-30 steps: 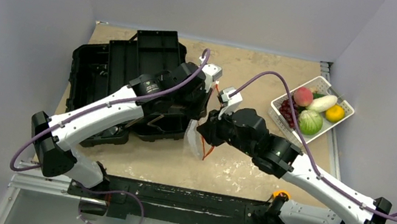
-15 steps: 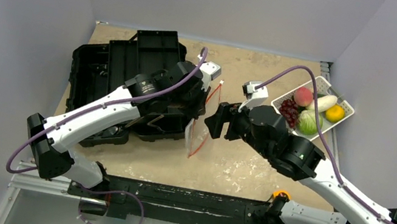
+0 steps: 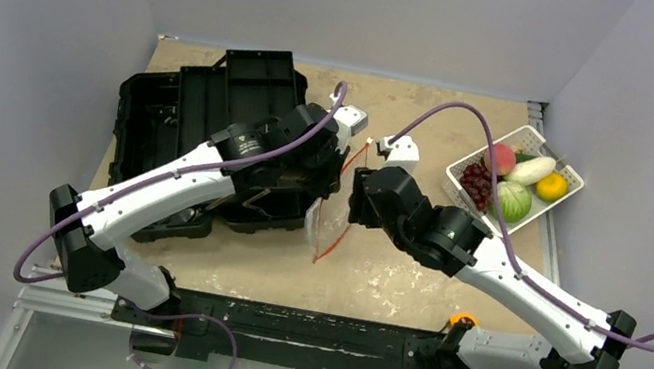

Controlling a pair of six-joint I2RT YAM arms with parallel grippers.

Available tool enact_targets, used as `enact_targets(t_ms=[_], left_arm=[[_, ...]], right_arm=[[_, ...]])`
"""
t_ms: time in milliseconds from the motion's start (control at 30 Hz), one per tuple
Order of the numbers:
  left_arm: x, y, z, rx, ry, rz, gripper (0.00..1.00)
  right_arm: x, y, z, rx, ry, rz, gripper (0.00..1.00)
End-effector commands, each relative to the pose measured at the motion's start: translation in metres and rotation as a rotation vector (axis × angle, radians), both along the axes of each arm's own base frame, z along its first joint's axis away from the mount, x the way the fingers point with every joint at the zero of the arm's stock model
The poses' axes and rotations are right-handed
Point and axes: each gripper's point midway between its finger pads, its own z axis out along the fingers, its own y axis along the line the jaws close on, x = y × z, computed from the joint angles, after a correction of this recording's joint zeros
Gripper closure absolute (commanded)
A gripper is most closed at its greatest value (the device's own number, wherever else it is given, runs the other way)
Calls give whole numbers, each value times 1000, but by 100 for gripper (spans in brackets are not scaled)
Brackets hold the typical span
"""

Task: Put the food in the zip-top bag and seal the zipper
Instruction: Open the zipper of the food storage bag.

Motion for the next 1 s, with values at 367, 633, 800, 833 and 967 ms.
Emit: enact_targets(t_ms=[367,633,800,833,967], left_arm=[[7,3,17,3,-77,-2,100],[5,2,19,-8,-75,-11,100],[6,3,20,-7,-86,-5,100],[6,3,20,-8,-84,-9,100],[5,4,20,-8,-85,-6,100]], right_arm=[[27,-76,-6,-83,-96,-181,100],[11,-27,7,89,-60,49,92],[10,-16,17,92,-46,98,72],[11,-15,20,99,-52,98,67],[7,-6,40,166,-79,144,49]])
